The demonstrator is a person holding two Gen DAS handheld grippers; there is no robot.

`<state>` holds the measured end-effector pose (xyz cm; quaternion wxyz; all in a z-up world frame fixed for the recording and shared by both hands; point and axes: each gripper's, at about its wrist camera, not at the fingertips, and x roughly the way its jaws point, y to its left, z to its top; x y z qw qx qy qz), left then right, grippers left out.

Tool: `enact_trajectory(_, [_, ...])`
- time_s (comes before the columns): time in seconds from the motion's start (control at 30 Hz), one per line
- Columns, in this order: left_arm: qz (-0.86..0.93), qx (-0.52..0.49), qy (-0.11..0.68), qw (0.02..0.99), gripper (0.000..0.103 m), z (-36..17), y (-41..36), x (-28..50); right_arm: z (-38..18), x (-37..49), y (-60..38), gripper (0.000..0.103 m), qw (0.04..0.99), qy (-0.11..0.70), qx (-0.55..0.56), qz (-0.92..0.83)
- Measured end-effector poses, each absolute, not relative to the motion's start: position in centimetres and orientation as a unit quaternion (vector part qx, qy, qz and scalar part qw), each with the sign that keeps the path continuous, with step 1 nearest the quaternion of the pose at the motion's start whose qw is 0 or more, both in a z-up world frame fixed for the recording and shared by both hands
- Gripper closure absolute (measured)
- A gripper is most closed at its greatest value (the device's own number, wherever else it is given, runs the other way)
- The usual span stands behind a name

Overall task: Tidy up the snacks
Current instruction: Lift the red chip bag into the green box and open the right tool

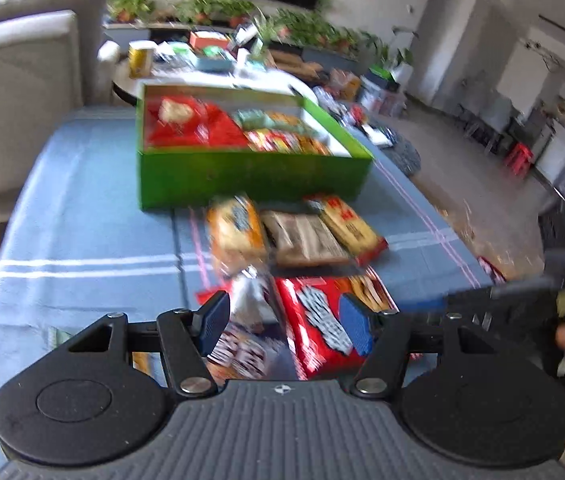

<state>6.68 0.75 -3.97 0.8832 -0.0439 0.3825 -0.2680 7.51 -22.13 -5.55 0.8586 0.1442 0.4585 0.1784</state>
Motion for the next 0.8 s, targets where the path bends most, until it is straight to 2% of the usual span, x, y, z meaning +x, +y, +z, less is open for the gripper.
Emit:
enact_trajectory(0.3, [-0.287,-0.023,0.436,0.853,0.050,-6.9,-2.5,7.4,-4.7,7.5,-22.7,0.039,0.864,0.449,0.152,0.167])
enact_trajectory(0.37, [-0.293,-0.020,0.443,0.847,0.050,-7.2,-2.9,7.6,-5.1,7.9,-22.4,0.045,0.865,0.455,0.143,0.157])
enact_trajectory(0.67, [-0.278,-0.002,0.460,0.843,0.050,-7.7,-4.2,8.2,-5.0,8.1,-23.8,0.047,0.874,0.448,0.138,0.126])
enact_trajectory(0.8, [-0.273,-0.021,0.465,0.842,0.048,-8.0,-4.4,8.8,-5.2,7.9,-24.2,0.047,0.861,0.455,0.175,0.147])
